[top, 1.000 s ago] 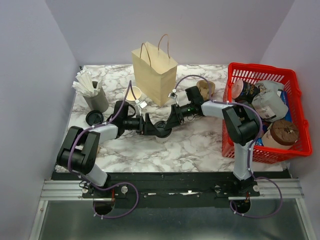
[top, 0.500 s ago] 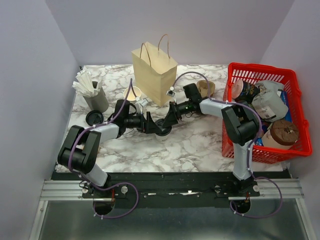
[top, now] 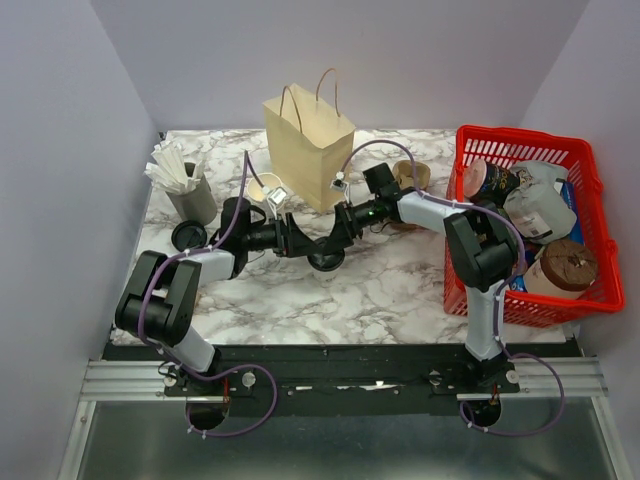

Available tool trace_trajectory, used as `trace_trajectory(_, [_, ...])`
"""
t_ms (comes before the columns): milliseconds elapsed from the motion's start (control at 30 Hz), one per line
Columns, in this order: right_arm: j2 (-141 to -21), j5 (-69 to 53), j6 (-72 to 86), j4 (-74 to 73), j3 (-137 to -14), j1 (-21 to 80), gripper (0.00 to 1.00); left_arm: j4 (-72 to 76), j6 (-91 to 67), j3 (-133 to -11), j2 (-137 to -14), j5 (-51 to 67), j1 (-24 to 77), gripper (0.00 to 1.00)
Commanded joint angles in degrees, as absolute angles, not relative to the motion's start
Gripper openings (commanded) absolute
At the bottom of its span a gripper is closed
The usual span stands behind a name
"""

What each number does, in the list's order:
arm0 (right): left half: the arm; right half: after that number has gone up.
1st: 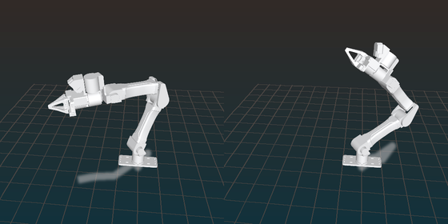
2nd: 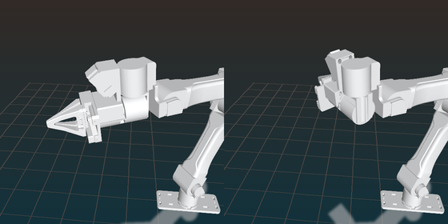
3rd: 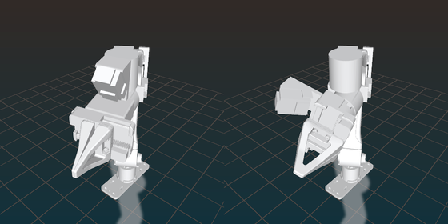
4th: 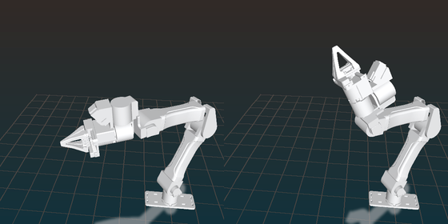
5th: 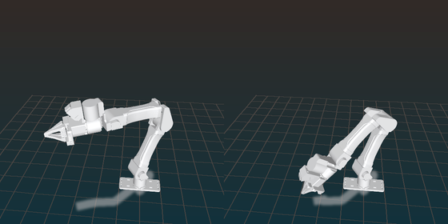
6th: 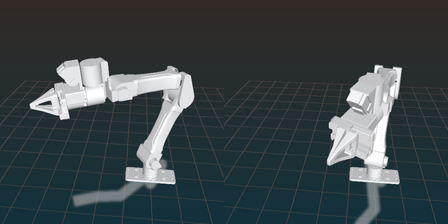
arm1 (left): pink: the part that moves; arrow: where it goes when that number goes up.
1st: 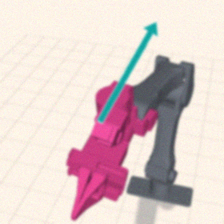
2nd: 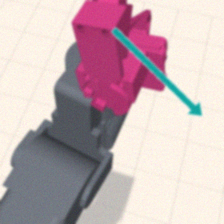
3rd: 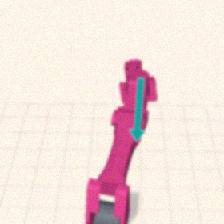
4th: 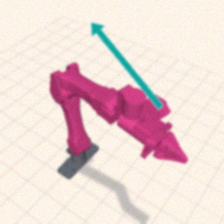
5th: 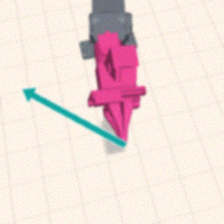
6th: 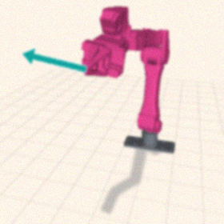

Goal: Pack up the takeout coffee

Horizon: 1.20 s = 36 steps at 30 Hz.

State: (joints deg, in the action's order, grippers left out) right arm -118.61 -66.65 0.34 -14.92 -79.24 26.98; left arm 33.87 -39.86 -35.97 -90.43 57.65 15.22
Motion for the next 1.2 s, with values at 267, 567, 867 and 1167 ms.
trace_trajectory(267, [-116.55,-72.86,-4.13,-21.27,-78.14,25.31,1.00,51.06,-56.42,-36.29,-100.37,54.76,12.22,0.87])
trace_trajectory(567, [-115.22,-72.42,-8.43,-24.96,-77.17,25.31,1.00,51.59,-55.46,-36.39,-100.99,53.53,12.39,0.84])
trace_trajectory(867, [-118.91,-73.38,-10.90,-27.59,-81.29,25.49,0.93,47.22,-50.99,-38.23,-94.05,54.49,13.53,0.85])
trace_trajectory(1167, [-122.87,-74.44,-13.62,-30.58,-86.30,28.56,0.84,26.39,-35.78,-38.06,-85.61,49.93,13.62,0.87])
